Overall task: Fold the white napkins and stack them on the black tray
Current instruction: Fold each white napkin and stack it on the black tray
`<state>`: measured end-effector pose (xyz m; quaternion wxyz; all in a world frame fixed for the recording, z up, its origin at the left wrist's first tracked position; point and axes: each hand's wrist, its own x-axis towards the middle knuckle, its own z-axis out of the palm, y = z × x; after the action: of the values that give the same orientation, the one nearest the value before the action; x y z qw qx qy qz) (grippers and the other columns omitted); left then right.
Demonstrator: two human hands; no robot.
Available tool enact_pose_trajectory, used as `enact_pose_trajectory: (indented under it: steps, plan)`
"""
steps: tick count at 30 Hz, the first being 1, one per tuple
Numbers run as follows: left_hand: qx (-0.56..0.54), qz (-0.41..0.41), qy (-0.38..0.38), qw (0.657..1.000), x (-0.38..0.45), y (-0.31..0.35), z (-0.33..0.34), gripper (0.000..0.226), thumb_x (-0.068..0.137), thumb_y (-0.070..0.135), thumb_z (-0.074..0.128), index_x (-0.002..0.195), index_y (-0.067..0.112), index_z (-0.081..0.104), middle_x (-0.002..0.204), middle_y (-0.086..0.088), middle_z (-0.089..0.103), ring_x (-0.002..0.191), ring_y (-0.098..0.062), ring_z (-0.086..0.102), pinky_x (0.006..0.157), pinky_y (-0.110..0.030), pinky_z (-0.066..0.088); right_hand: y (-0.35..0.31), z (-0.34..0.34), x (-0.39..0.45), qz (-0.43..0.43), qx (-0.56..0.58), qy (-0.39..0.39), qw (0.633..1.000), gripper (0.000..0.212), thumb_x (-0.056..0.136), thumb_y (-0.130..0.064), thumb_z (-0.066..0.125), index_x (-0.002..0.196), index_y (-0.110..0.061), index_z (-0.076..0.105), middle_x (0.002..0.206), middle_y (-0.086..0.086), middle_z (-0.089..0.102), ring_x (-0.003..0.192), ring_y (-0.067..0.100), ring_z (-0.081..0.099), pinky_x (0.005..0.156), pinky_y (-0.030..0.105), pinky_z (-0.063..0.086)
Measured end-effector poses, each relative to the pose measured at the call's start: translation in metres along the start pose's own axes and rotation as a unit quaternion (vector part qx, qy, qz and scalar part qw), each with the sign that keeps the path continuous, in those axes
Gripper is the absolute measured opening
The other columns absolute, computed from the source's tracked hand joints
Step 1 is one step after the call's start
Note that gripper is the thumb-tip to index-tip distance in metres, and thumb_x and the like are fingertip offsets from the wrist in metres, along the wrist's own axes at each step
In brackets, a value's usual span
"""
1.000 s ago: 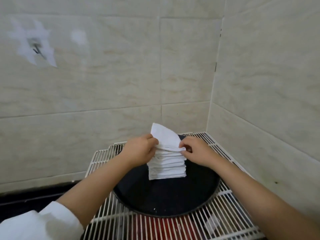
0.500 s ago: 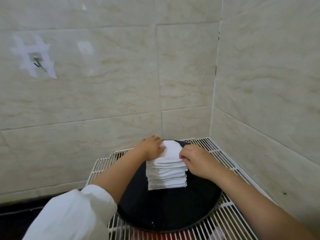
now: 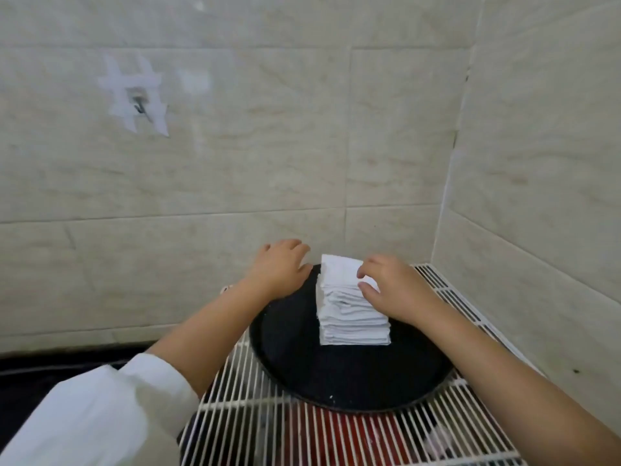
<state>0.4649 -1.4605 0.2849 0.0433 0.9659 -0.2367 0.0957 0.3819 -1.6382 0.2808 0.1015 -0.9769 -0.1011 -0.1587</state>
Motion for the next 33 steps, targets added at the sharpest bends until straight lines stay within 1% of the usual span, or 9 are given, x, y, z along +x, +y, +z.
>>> enact_pose_trajectory:
  steps: [2,6,9,12,17,20,23,28,33]
  plan:
    - [0.078,-0.02,0.017,0.997,-0.04,-0.027,-0.013,0.044,0.098,0.031,0.034,0.139,0.016,0.036,0.152,-0.005,0.028,0.141,-0.023,0.024,0.116,-0.043,0.016,-0.037,-0.002,0.008,-0.022,0.007,0.011,1.0,0.028,0.092,-0.019,0.047,0.113,-0.005,0.059,0.118,0.011,0.055,0.113,0.027,0.049,0.09,0.031,0.039]
    - [0.115,-0.122,0.019,0.986,-0.151,-0.096,-0.038,0.04,0.098,0.027,0.033,0.135,0.012,0.039,0.146,-0.008,0.036,0.136,-0.026,0.031,0.114,-0.044,0.02,-0.151,0.014,0.014,-0.113,0.046,0.018,0.992,0.025,0.091,-0.015,0.047,0.106,-0.001,0.062,0.114,0.017,0.057,0.109,0.031,0.051,0.088,0.034,0.041]
    - [0.137,-0.223,0.016,0.965,-0.265,-0.158,-0.052,0.032,0.097,0.026,0.037,0.123,0.011,0.047,0.133,-0.008,0.047,0.126,-0.028,0.041,0.105,-0.04,0.03,-0.267,0.041,0.002,-0.201,0.08,-0.006,0.976,0.025,0.089,-0.014,0.049,0.105,-0.001,0.063,0.113,0.019,0.058,0.11,0.033,0.052,0.092,0.039,0.045]
    - [0.156,-0.332,-0.003,0.93,-0.4,-0.217,-0.065,0.031,0.095,0.026,0.039,0.12,0.011,0.05,0.129,-0.008,0.05,0.124,-0.028,0.043,0.104,-0.04,0.031,-0.402,0.068,-0.028,-0.282,0.125,-0.041,0.95,0.024,0.089,-0.015,0.051,0.104,-0.002,0.063,0.112,0.02,0.058,0.11,0.033,0.051,0.092,0.038,0.045]
    - [0.169,-0.514,-0.022,0.84,-0.629,-0.282,-0.089,0.03,0.094,0.025,0.04,0.119,0.011,0.05,0.132,-0.008,0.049,0.126,-0.028,0.041,0.104,-0.041,0.031,-0.614,0.093,-0.105,-0.429,0.152,-0.108,0.884,0.028,0.09,-0.018,0.048,0.114,-0.008,0.058,0.122,0.012,0.053,0.117,0.029,0.047,0.096,0.039,0.043]
    - [0.159,-0.607,-0.028,0.778,-0.744,-0.297,-0.103,0.033,0.094,0.025,0.039,0.122,0.01,0.047,0.132,-0.01,0.047,0.126,-0.029,0.04,0.104,-0.041,0.032,-0.719,0.105,-0.15,-0.503,0.143,-0.141,0.841,0.035,0.091,-0.022,0.047,0.125,-0.013,0.052,0.135,0.008,0.046,0.125,0.027,0.042,0.102,0.04,0.039]
    - [0.162,-0.681,-0.037,0.714,-0.855,-0.309,-0.114,0.04,0.095,0.032,0.038,0.128,0.011,0.044,0.134,-0.011,0.046,0.127,-0.028,0.039,0.104,-0.041,0.033,-0.824,0.118,-0.202,-0.575,0.141,-0.16,0.79,0.043,0.092,-0.03,0.048,0.132,-0.016,0.044,0.141,0.007,0.04,0.128,0.026,0.039,0.102,0.038,0.036]
    - [0.185,-0.766,-0.017,0.615,-1.01,-0.349,-0.133,0.045,0.095,0.039,0.038,0.131,0.012,0.043,0.136,-0.009,0.044,0.128,-0.028,0.038,0.102,-0.04,0.035,-0.993,0.147,-0.28,-0.669,0.156,-0.162,0.708,0.05,0.091,-0.037,0.049,0.135,-0.017,0.039,0.14,0.007,0.04,0.129,0.027,0.038,0.103,0.039,0.036]
    - [0.195,-0.822,-0.006,0.535,-1.138,-0.428,-0.179,0.044,0.094,0.041,0.041,0.128,0.013,0.046,0.132,-0.009,0.048,0.125,-0.028,0.042,0.098,-0.04,0.038,-1.18,0.162,-0.331,-0.726,0.18,-0.175,0.64,0.052,0.091,-0.037,0.048,0.137,-0.016,0.036,0.141,0.008,0.039,0.13,0.027,0.037,0.105,0.041,0.036]
